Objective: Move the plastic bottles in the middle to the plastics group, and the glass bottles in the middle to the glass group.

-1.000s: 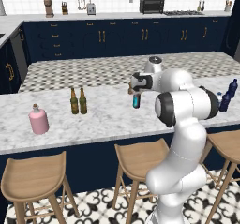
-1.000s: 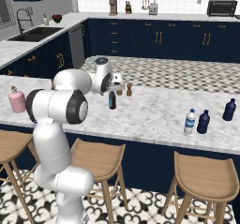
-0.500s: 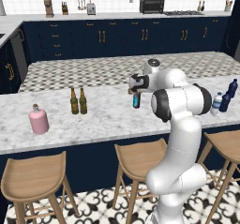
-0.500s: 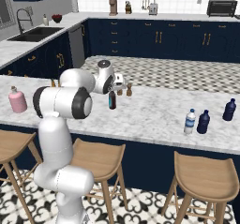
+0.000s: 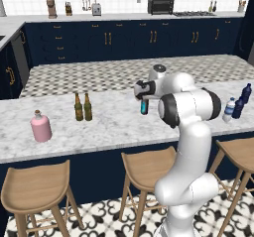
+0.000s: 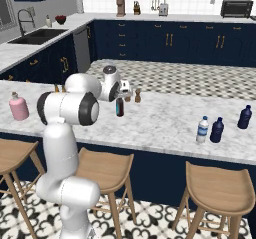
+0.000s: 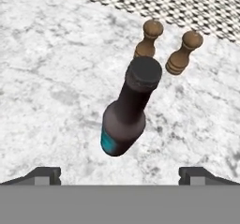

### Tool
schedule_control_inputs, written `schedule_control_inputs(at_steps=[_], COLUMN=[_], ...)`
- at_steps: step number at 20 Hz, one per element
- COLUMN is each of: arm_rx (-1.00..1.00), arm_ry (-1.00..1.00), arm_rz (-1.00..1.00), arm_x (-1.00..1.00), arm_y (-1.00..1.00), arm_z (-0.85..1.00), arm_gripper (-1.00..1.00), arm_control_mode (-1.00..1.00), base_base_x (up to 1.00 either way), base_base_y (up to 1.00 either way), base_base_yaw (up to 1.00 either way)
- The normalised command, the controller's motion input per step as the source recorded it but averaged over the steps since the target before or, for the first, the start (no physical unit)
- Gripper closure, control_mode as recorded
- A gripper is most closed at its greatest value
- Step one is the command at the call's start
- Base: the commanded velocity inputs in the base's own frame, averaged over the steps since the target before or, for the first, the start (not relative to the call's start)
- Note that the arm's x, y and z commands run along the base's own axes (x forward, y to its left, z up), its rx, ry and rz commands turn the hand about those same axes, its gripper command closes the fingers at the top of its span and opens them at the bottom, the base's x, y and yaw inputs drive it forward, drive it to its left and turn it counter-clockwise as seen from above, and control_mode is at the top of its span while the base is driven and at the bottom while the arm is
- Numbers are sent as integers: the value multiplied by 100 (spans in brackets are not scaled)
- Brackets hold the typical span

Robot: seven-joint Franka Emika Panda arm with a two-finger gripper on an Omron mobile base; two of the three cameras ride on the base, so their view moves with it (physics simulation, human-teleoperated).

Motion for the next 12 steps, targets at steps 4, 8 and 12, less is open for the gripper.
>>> schedule_control_inputs(at_steps=[4,8,12], arm_rx=[6,16,5], arm_ry=[0,0,0], arm_rz=[0,-6,-7], arm_x=[17,12,6], arm_y=[-1,-6,-1], arm_z=[-10,0,-3], arm_gripper=[-100,-100,-100], arm_control_mode=[-100,-100,-100], base_base_x=[0,0,0], base_base_y=[0,0,0], base_base_yaw=[0,0,0])
